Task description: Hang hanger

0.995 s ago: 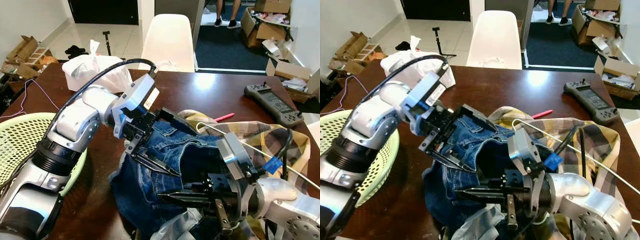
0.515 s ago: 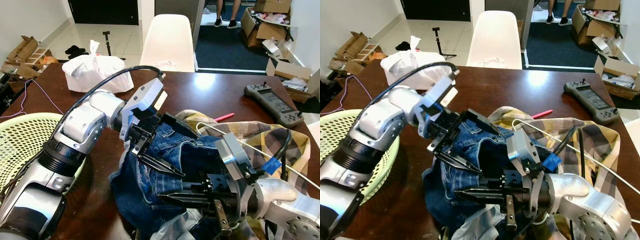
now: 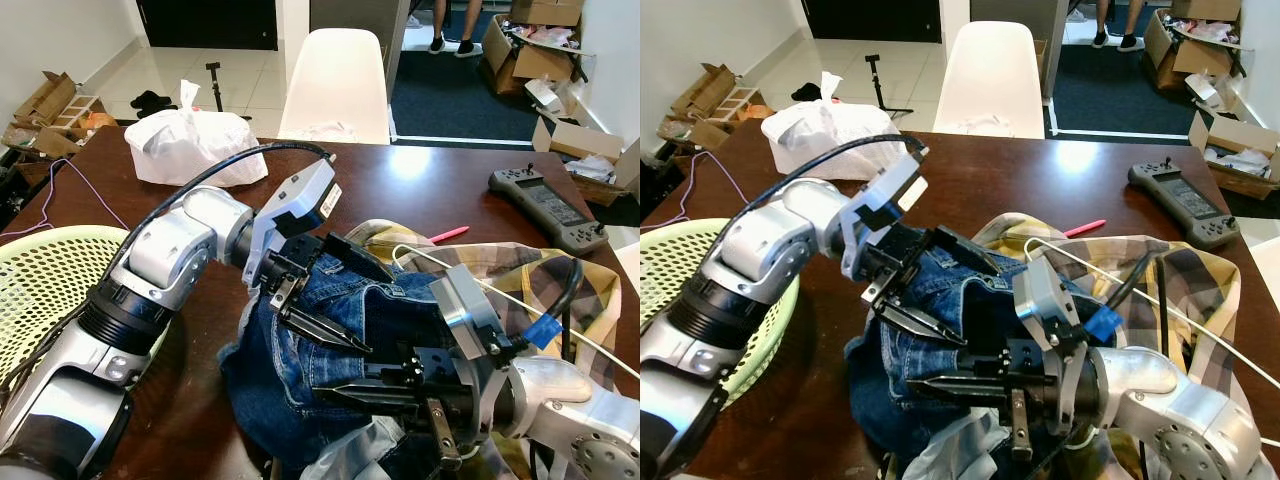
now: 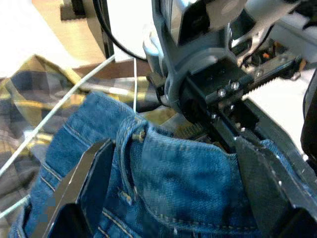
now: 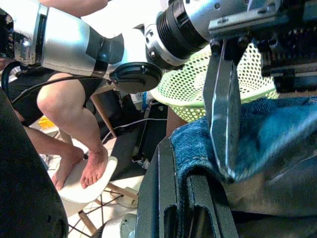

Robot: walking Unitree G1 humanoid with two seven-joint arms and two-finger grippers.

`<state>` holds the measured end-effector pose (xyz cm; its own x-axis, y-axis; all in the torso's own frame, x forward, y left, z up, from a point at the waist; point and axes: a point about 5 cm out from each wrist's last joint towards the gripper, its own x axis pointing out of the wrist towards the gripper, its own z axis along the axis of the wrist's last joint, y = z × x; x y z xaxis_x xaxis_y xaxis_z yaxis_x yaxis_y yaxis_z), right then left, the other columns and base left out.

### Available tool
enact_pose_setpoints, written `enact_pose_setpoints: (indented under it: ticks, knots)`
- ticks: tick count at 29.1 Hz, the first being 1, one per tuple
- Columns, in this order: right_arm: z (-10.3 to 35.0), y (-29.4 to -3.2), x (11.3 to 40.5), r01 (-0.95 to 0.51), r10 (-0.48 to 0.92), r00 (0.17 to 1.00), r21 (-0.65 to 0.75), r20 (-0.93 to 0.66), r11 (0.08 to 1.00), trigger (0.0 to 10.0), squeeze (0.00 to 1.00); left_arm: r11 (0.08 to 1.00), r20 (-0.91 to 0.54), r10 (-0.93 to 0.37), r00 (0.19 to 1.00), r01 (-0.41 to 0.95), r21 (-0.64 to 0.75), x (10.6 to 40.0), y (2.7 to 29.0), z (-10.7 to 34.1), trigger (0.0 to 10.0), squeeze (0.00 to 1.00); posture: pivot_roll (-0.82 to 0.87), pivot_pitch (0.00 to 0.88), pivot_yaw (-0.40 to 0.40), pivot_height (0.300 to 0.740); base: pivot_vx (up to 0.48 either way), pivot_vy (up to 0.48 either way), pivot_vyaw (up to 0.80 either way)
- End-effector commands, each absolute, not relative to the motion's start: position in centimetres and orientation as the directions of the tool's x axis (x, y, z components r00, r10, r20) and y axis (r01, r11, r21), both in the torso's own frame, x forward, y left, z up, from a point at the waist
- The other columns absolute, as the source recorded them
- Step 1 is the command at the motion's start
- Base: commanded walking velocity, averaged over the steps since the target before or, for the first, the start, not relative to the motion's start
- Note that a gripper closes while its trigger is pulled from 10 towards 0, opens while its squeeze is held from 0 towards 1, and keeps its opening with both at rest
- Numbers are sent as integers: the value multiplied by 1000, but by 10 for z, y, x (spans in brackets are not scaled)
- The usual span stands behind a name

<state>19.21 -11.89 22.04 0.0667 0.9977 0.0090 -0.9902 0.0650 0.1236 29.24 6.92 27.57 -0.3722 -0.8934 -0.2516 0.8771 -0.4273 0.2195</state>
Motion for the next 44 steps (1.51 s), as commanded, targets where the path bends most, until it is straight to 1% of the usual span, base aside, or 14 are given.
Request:
enact_pose_setpoints:
  ticks: [1,2,18,25,26,28,29,30,31,33,34,35,38,44]
  knots:
    - [227,-114,186,-995,999,24,95,33,21,0,0,-437,-271,-885,-380,877,197,291,67,270,10000,0,-52,176,56,740,0,0,0]
    - [227,-114,186,-995,999,27,94,34,24,0,0,-446,-277,-879,-389,876,185,290,68,269,0,0,-54,177,57,740,0,0,0]
    - [231,-115,189,-996,998,45,79,50,41,0,0,-415,-264,-894,-363,892,177,292,71,272,0,0,-50,179,53,740,0,0,0]
    - [231,-115,192,-996,996,67,69,53,63,0,0,-362,-247,-919,-308,907,216,297,73,277,0,0,-48,178,52,740,0,0,0]
    - [231,-115,197,-993,993,105,55,61,102,0,0,-277,-213,-952,-221,919,282,304,77,287,0,0,-44,176,51,740,0,0,0]
    - [231,-115,197,-993,993,105,55,61,102,0,0,-277,-213,-952,-221,919,282,304,77,287,0,0,-44,176,51,740,0,0,0]
    - [232,-116,203,-988,985,152,53,83,148,10000,0,-131,-146,-986,-80,912,389,313,82,306,0,0,-39,174,49,740,0,0,0]
    - [232,-116,203,-988,985,152,53,83,148,10000,0,-131,-146,-986,-80,912,389,313,82,306,0,0,-39,174,49,740,0,0,0]
    - [232,-117,208,-981,976,190,57,103,184,10000,600,1,-61,-998,33,884,468,319,89,325,0,0,-38,174,48,740,0,0,0]
    - [232,-117,208,-981,976,190,57,103,184,10000,600,1,-61,-998,33,884,468,319,89,325,0,0,-38,174,48,740,0,0,0]
    - [230,-118,212,-975,968,220,71,119,213,10000,1000,113,18,-992,122,840,531,320,96,341,0,0,-39,169,42,740,0,0,0]
    - [230,-118,212,-975,968,220,71,119,213,10000,1000,113,18,-992,122,840,531,320,96,341,0,0,-39,169,42,740,0,0,0]
    - [227,-122,215,-969,961,239,97,137,227,10000,1000,242,102,-969,225,778,579,320,108,355,0,0,-34,164,40,740,0,0,0]
    - [233,-131,214,-972,953,221,123,209,199,10000,1000,287,114,-955,273,763,579,319,117,354,0,0,-27,160,41,740,0,0,0]
